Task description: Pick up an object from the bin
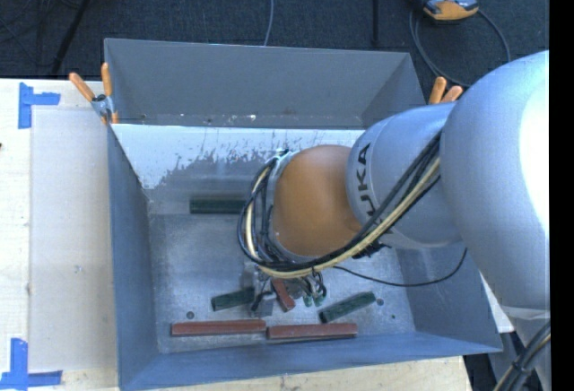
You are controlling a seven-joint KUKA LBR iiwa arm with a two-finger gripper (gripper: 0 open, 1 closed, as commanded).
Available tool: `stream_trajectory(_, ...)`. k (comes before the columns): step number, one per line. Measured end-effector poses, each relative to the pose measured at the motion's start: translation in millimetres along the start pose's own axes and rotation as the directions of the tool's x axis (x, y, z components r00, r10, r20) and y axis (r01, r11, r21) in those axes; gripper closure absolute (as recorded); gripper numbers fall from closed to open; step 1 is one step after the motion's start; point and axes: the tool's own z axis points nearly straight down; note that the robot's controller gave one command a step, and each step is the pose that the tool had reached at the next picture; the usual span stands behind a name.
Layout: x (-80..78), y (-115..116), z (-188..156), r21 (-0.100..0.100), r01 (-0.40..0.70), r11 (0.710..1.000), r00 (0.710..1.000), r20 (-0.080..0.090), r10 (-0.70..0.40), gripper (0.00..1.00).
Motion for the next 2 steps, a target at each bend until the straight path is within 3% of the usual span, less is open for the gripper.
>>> stream_trajectory(1,9.5,-8.8,-195.6,0.001,-0.001,1.0,1.0,0.007,0.001,1.0)
stream_trajectory(2,8.7,-8.8,-196.2,0.0,-0.001,1.0,1.0,0.01,0.001,1.0)
